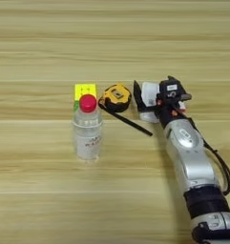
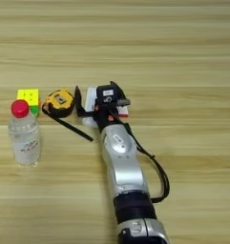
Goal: Move the objects on the table
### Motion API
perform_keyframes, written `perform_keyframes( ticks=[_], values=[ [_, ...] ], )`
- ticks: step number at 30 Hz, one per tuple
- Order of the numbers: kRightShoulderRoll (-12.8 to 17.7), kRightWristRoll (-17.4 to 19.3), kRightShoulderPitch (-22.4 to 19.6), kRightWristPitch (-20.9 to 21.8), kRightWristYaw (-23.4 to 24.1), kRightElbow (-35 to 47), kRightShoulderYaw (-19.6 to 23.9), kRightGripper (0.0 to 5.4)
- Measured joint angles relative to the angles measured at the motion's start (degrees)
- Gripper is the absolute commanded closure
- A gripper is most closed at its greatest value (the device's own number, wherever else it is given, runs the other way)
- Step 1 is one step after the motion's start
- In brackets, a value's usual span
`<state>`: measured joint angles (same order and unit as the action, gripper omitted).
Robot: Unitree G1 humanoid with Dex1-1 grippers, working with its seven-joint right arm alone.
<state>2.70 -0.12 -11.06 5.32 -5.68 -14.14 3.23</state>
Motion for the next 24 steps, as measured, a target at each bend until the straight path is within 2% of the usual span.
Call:
perform_keyframes(
  ticks=[5,11,24],
  values=[
    [-0.37,0.02,3.77,-1.91,0.37,2.68,0.00,0.02],
    [-1.10,0.28,6.04,-2.49,0.24,2.78,-0.56,0.02],
    [-1.38,1.65,5.50,-2.72,-0.64,-1.50,-0.83,0.02]
  ],
)
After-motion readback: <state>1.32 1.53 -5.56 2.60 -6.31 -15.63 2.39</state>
